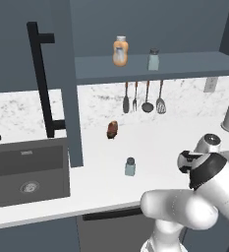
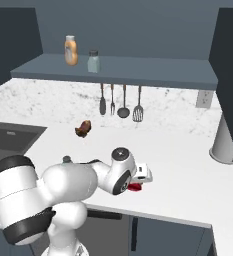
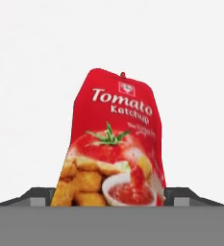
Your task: Put the shaker and condiment bottle from the counter next to their counterparts in the cabinet.
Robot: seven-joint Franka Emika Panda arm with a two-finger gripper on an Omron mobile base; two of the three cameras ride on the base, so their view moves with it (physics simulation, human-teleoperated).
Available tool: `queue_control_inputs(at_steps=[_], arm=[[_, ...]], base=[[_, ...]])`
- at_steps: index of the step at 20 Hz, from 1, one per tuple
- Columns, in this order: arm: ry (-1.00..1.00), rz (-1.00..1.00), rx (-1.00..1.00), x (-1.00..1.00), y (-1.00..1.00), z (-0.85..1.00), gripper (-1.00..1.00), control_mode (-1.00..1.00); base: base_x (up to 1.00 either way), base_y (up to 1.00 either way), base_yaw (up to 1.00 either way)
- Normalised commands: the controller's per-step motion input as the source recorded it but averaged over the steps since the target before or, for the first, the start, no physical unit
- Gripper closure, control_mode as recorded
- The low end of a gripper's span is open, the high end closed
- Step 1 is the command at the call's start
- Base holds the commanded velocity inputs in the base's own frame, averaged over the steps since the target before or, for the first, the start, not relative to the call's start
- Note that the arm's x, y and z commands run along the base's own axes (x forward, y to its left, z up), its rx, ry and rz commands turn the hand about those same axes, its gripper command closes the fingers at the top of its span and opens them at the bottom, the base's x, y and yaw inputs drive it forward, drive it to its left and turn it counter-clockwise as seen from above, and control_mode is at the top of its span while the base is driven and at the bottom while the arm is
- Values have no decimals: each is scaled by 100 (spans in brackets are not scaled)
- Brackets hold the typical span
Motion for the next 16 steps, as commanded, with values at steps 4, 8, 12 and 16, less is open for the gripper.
queue_control_inputs(at_steps=[4,8,12,16], arm=[[-19,-7,1,-34,3,53,100,-100],[-20,0,0,-11,28,96,100,-100],[-4,0,-2,0,32,100,100,-100],[11,0,0,-15,26,99,100,-100]], base=[[0,0,0],[0,0,0],[0,0,0],[0,0,0]])
